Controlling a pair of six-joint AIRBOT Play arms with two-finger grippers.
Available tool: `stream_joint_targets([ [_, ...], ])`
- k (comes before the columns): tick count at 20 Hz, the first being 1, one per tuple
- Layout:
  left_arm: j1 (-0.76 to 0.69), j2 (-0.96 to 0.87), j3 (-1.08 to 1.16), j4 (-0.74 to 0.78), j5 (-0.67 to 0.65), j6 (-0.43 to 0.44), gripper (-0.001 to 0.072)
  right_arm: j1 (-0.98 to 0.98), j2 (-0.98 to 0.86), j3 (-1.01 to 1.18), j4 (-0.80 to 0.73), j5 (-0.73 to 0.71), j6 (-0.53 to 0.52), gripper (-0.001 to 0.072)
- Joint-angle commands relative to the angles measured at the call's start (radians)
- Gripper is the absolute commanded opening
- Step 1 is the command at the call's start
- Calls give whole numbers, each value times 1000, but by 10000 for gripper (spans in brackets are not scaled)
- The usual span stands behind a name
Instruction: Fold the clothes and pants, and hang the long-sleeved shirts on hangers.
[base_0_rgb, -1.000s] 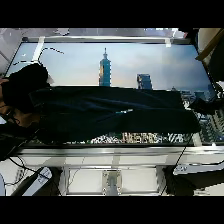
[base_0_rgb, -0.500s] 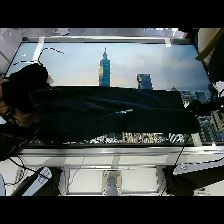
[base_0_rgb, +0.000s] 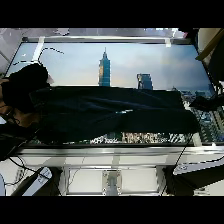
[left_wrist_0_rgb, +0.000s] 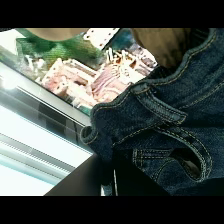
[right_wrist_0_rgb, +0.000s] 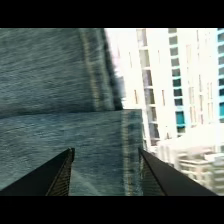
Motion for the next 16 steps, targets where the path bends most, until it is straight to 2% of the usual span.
stream_joint_targets([
  [1, 1, 0, 0, 0, -1, 0, 22, 0, -15, 29, -56, -10, 22, 447],
  [5, 1, 0, 0, 0, -1, 0, 22, 0, -73, 27, -44, 18, 41, 447],
  [10, 1, 0, 0, 0, -1, 0, 22, 2, -112, 27, 57, 24, 36, 447],
  [16, 1, 0, 0, 0, -1, 0, 22, 2, -114, 27, 58, 66, 35, 446],
])
